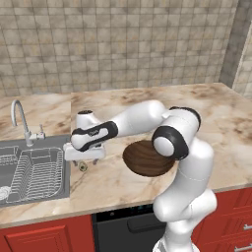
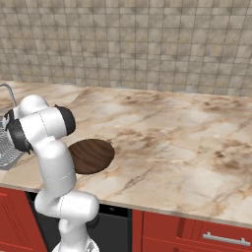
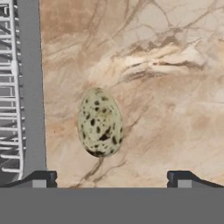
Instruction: Gather the eggs and milk located in the vicinity of the sink area and place them right next to the bowl.
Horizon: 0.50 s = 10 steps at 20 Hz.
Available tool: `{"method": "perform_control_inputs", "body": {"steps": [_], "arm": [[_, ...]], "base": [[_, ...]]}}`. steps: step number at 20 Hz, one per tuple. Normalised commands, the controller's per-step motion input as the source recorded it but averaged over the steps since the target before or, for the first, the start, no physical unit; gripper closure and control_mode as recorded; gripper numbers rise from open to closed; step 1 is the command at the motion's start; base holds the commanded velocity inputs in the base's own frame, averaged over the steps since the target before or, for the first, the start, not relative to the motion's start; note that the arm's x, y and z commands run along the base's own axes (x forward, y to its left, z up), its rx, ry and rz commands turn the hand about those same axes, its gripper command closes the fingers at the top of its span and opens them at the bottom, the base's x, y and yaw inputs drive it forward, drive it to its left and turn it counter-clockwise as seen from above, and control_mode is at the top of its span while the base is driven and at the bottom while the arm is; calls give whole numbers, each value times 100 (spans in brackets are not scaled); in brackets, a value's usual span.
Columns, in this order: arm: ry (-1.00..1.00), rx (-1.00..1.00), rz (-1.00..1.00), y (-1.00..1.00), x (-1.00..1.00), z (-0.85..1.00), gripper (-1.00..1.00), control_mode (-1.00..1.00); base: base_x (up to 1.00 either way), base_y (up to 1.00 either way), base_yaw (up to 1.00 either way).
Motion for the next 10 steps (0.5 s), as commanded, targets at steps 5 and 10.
{"method": "perform_control_inputs", "body": {"steps": [5, 10], "arm": [[0, 0, -3, 0, 8, -23, -100, -100], [0, 0, -3, 0, 15, -19, -100, -100]], "base": [[0, 0, 0], [0, 0, 0]]}}
